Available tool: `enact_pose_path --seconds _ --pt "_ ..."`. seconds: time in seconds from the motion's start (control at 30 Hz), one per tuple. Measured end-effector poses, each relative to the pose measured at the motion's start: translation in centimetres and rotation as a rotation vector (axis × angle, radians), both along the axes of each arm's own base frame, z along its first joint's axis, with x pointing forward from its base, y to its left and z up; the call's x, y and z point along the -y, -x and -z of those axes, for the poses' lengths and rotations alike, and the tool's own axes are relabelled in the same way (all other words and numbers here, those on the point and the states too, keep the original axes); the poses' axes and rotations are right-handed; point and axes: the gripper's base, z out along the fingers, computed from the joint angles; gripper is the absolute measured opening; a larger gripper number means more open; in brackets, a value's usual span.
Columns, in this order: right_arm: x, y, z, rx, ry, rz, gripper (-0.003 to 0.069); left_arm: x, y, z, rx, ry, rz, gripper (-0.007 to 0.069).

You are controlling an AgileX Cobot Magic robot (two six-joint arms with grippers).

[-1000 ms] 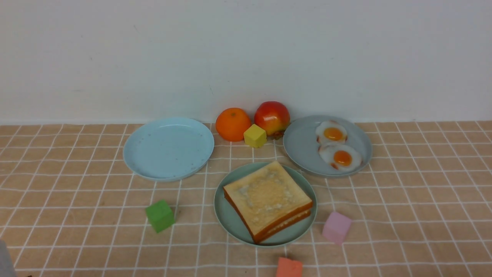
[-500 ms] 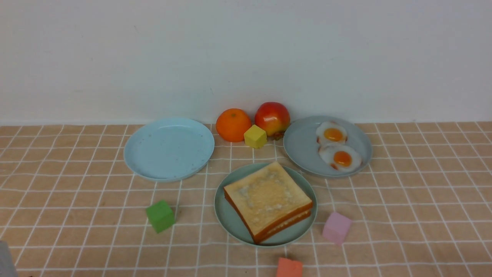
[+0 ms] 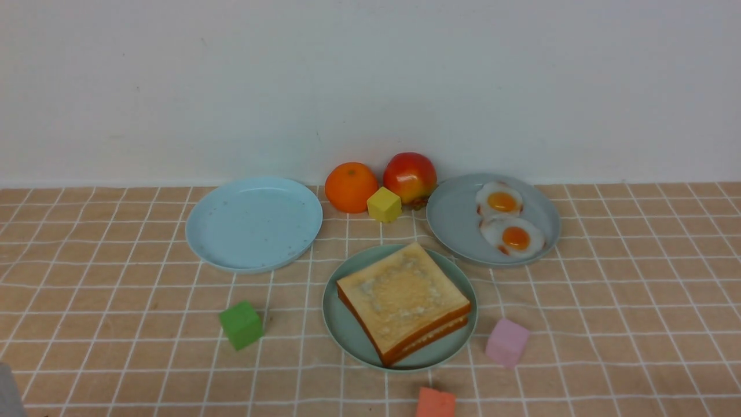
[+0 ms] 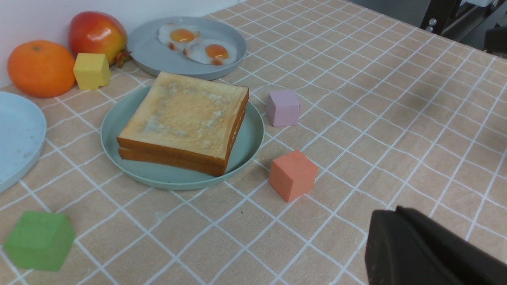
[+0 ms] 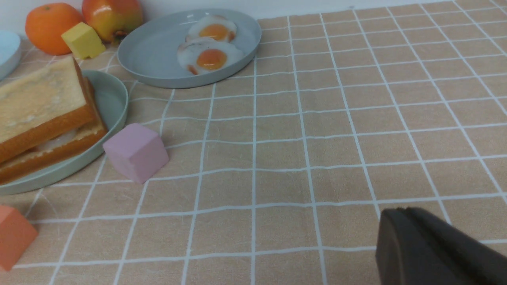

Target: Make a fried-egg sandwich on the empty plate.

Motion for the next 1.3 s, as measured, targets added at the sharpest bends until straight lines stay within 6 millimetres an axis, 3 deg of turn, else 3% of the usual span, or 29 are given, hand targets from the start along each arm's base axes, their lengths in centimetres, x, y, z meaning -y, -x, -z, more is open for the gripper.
enact_pose_path --seconds 0.67,0.83,0.93,1.1,1.17,1.3 --pt "0.0 0.0 0.0 0.0 -0.001 0.0 0.0003 -0.2 0.0 0.0 0.019 -0.024 -0.003 0.0012" --pt "0.0 0.0 0.0 0.0 -0.001 0.0 0.0005 -1.8 -0.3 -0.8 0.064 0.061 -0.147 -0.0013" --pt "0.0 0.0 0.0 0.0 -0.001 0.0 0.0007 -4.2 -0.2 -1.2 0.148 0.137 -0.387 -0.0013" --pt "0.0 0.0 0.0 0.0 -0.001 0.0 0.0012 -6.7 0.6 1.4 0.193 0.21 -0.703 -0.0013" --pt "0.0 0.0 0.0 0.0 -0.001 0.0 0.0011 -7.0 0.7 2.3 0.189 0.222 -0.752 -0.0013" --pt "0.0 0.0 0.0 0.001 -0.001 0.0 0.0013 -7.4 0.8 5.7 0.035 0.183 -0.852 -0.0013"
